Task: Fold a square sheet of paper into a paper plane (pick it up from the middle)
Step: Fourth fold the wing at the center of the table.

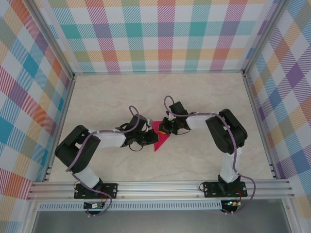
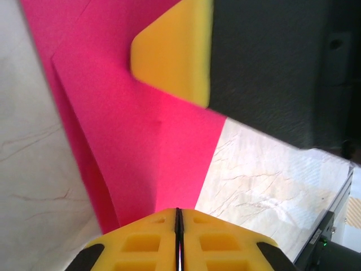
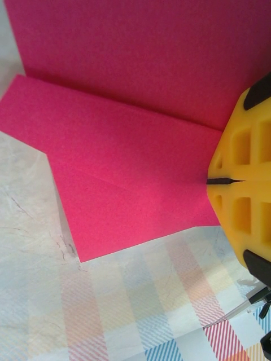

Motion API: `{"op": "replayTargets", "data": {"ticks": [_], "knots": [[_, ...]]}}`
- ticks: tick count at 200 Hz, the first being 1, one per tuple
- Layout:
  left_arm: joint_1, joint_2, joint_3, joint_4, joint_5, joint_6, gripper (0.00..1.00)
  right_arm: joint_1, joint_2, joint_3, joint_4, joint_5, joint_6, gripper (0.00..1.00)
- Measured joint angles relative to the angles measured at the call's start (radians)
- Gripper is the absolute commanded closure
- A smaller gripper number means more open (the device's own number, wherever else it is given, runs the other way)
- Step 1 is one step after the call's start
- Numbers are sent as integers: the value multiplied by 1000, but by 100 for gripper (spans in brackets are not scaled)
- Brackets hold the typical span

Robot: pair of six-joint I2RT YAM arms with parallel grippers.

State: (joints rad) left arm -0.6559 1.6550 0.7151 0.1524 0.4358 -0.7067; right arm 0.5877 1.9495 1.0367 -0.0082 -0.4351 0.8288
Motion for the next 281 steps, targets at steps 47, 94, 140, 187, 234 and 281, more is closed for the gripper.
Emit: {"op": "replayTargets", "data": {"ticks": [47, 94, 140, 187, 234, 281], "knots": [[-1, 13, -4, -66, -11, 19, 92, -3, 3, 5, -9, -6, 0, 99], [-3, 26, -3, -68, -10, 19, 94, -3, 5, 7, -11, -8, 0, 99], [-4, 12, 2, -85, -10, 28, 93, -3, 5, 8, -13, -8, 0, 99], [-35, -78, 2, -103, -37, 29, 93, -4, 5, 8, -13, -8, -1, 99], [-72, -114, -61, -98, -82, -5, 93, -4, 7, 13, -18, -9, -1, 99], [-98, -90, -76, -94, -106, -33, 96, -5, 13, 19, -20, -16, -4, 99]]}}
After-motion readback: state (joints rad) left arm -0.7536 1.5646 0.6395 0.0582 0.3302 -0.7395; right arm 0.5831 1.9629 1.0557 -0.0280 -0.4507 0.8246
